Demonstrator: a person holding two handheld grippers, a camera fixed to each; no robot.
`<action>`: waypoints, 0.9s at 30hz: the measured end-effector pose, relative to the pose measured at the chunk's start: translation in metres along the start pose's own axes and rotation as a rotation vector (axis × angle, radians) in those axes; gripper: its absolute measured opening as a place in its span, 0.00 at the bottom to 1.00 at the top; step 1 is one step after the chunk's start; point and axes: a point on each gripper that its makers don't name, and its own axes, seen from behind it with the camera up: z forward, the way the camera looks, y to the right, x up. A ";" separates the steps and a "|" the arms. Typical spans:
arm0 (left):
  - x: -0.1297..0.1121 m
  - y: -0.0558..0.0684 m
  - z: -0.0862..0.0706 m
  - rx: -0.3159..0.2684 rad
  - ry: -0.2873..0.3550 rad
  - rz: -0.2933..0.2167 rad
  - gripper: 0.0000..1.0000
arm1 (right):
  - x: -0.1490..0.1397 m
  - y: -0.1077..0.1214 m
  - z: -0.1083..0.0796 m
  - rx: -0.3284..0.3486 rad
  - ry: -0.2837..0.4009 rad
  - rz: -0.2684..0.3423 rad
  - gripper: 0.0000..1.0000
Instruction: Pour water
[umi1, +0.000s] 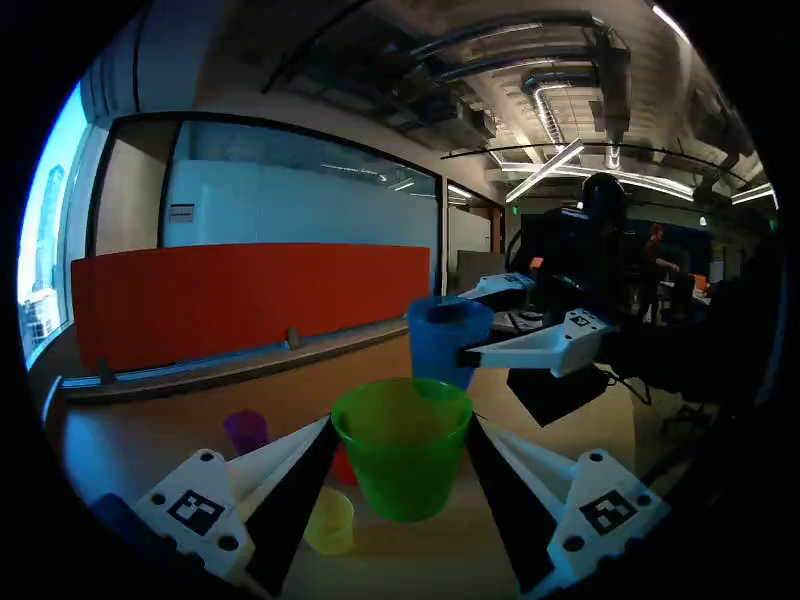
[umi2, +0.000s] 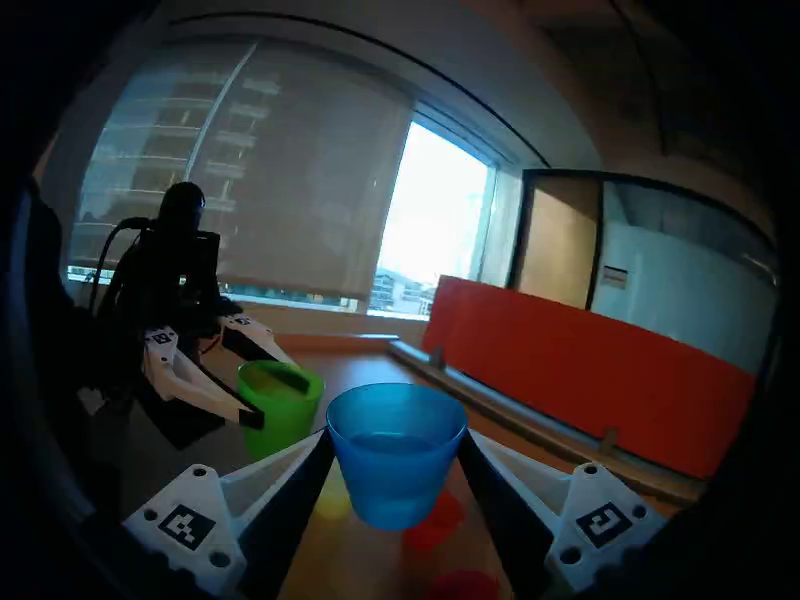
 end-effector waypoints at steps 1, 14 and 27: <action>0.000 0.001 0.000 -0.001 -0.001 0.000 0.88 | 0.002 0.001 0.001 0.004 0.000 -0.010 0.89; -0.002 0.003 0.005 -0.027 -0.010 -0.001 0.88 | 0.013 0.007 0.013 0.059 -0.027 -0.152 0.89; -0.005 0.000 0.012 -0.035 -0.020 0.007 0.88 | 0.017 0.004 0.026 0.109 -0.051 -0.282 0.89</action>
